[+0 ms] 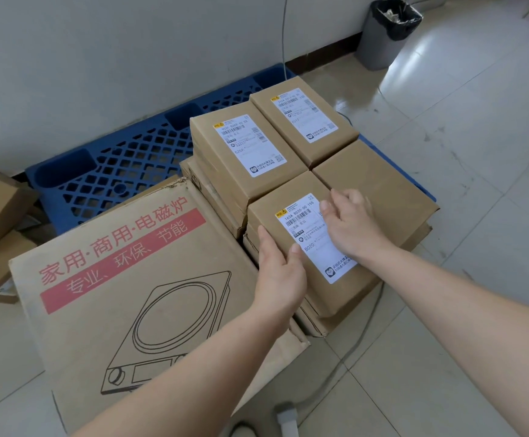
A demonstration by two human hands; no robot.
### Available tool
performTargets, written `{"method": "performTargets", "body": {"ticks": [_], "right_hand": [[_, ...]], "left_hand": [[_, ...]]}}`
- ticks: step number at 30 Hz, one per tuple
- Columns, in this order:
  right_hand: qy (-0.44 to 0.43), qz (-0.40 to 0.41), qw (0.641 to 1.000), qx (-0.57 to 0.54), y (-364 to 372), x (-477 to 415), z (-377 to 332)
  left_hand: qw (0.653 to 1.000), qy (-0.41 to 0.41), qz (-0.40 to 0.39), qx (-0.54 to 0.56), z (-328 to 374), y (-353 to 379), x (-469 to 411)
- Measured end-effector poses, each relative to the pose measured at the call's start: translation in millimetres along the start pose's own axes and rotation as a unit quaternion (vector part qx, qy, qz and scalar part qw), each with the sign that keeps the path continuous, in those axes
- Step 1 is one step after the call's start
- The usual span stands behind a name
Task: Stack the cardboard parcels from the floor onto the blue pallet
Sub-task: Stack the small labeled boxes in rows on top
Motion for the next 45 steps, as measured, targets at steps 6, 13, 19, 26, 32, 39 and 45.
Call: {"method": "performTargets", "body": {"ticks": [6,13,19,26,32,39,45], "right_hand": [[-0.023,0.019,1.0,-0.001,2,10,-2],[-0.042,0.124,0.99,-0.047,-1,12,-26],[-0.069,0.178,0.975,-0.112,6,15,-85],[-0.119,0.168,0.964,-0.168,37,33,-193],[-0.131,0.115,0.963,-0.206,80,68,-296],[-0.142,0.067,0.96,-0.233,144,120,-406],[-0.147,0.034,0.959,-0.239,194,154,-488]], "left_hand": [[0.999,-0.01,-0.039,-0.019,-2,-7,-6],[0.999,0.009,-0.04,-0.004,8,-29,-8],[0.998,0.04,0.034,0.024,34,-86,-12],[0.988,0.049,0.141,0.035,53,-197,-26],[0.971,0.05,0.227,0.057,58,-310,-35],[0.938,0.04,0.331,0.097,29,-455,-47],[0.92,0.031,0.373,0.116,14,-563,-55]]}}
Point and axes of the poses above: each hand's wrist, its own x-axis away from the middle knuckle, its own y-axis out of the palm, z = x × y, the point moved 2 cm from there along -x, towards the middle knuckle, and after that the axes turned 14 degrees about z, right-handed, at the moved point
